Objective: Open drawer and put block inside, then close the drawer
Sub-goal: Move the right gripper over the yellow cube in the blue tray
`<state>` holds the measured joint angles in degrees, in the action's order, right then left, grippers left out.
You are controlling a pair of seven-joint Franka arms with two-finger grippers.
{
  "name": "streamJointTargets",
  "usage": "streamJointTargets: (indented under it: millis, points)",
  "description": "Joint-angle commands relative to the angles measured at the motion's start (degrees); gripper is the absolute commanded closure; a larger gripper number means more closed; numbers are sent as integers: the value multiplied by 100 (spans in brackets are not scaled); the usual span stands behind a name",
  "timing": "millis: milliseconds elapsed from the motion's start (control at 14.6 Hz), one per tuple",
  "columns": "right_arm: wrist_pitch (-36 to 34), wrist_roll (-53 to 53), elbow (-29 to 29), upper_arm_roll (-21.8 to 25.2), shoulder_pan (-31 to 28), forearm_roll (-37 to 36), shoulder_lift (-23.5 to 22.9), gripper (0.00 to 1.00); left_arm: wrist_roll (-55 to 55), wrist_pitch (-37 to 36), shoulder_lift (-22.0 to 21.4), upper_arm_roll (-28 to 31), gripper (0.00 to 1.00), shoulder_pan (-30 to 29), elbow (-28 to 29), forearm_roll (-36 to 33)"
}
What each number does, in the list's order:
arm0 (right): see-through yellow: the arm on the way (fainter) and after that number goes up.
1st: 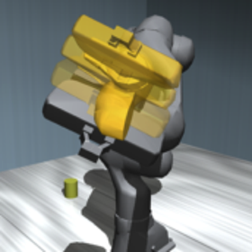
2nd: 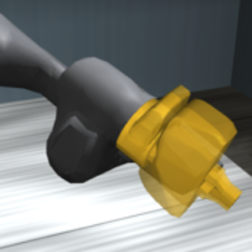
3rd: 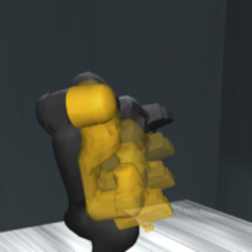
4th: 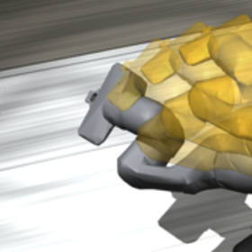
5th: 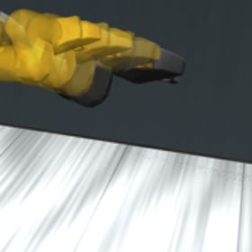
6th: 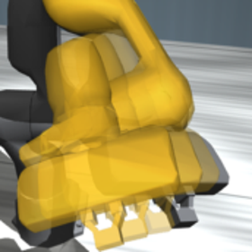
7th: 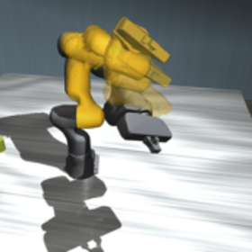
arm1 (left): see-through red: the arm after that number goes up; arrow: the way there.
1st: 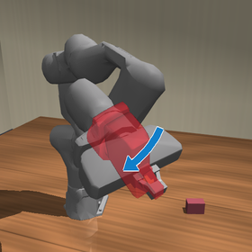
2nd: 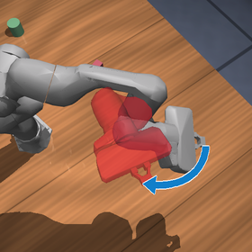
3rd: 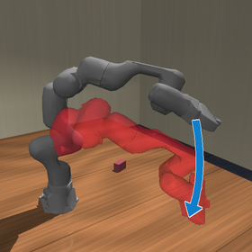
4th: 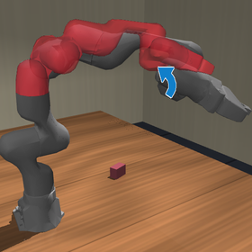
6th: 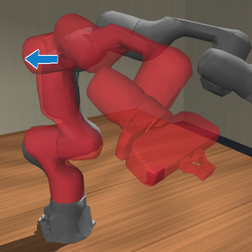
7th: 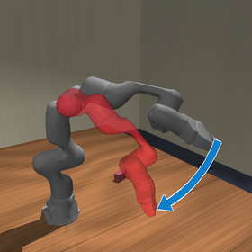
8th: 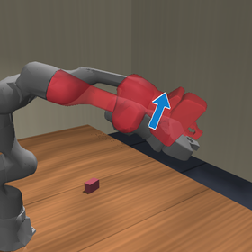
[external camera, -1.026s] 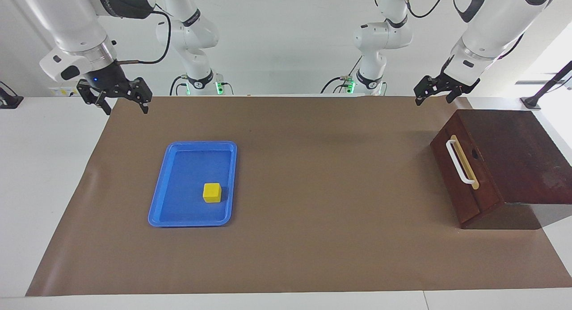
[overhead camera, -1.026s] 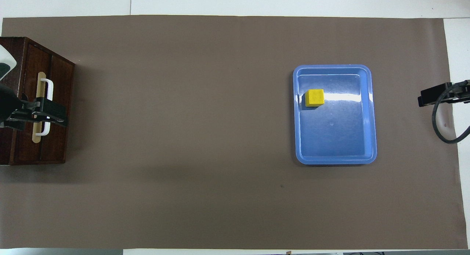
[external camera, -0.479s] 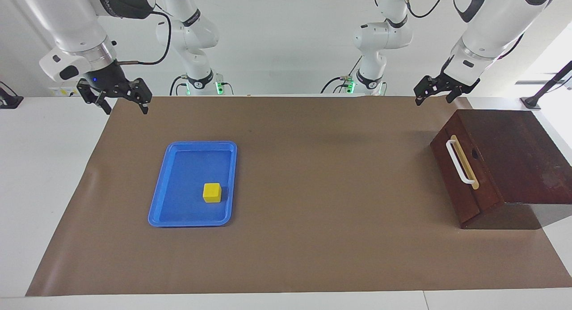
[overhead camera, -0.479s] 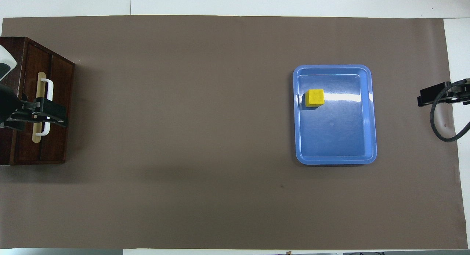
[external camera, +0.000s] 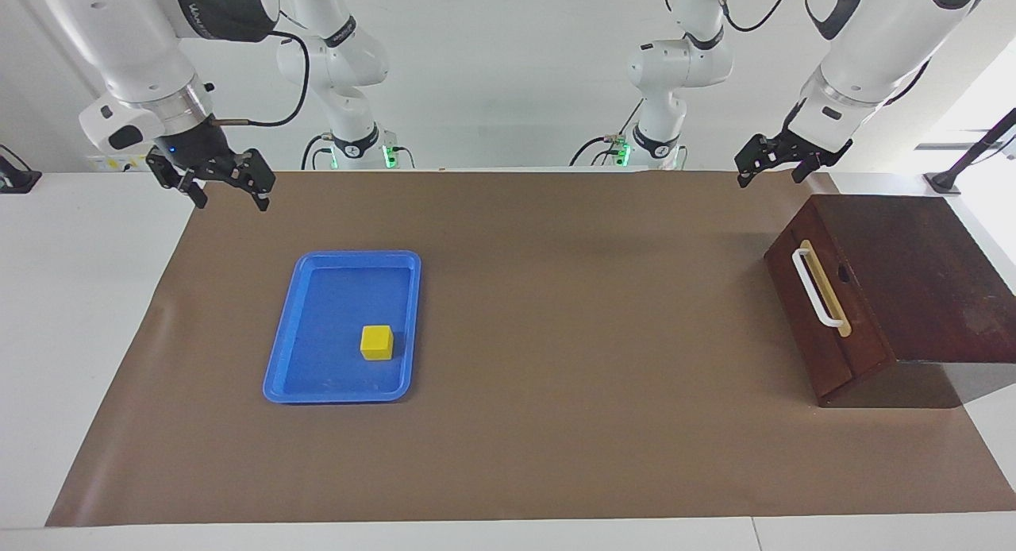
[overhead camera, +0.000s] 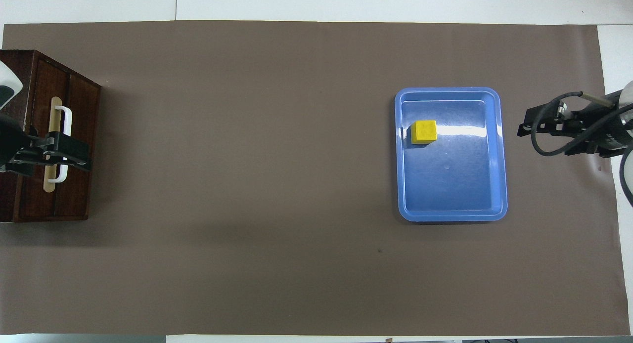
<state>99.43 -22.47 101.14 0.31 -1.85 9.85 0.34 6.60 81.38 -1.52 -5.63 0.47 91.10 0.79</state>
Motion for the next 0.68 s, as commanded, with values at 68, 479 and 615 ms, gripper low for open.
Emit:
streamJointTargets:
  millis: [68, 479, 615]
  points:
    - [559, -1834, 221, -22, -26, 1148, -445, 0, -54, 106, -173, 19, 0, -21, 197, -9]
    - [1158, -3314, 283, -13, -34, 2564, -1166, 0, -54, 106, -173, 19, 0, -21, 197, -9]
    - [1097, -3535, 275, -22, -34, 2803, -1430, 0, -54, 106, -173, 19, 0, -21, 197, -9]
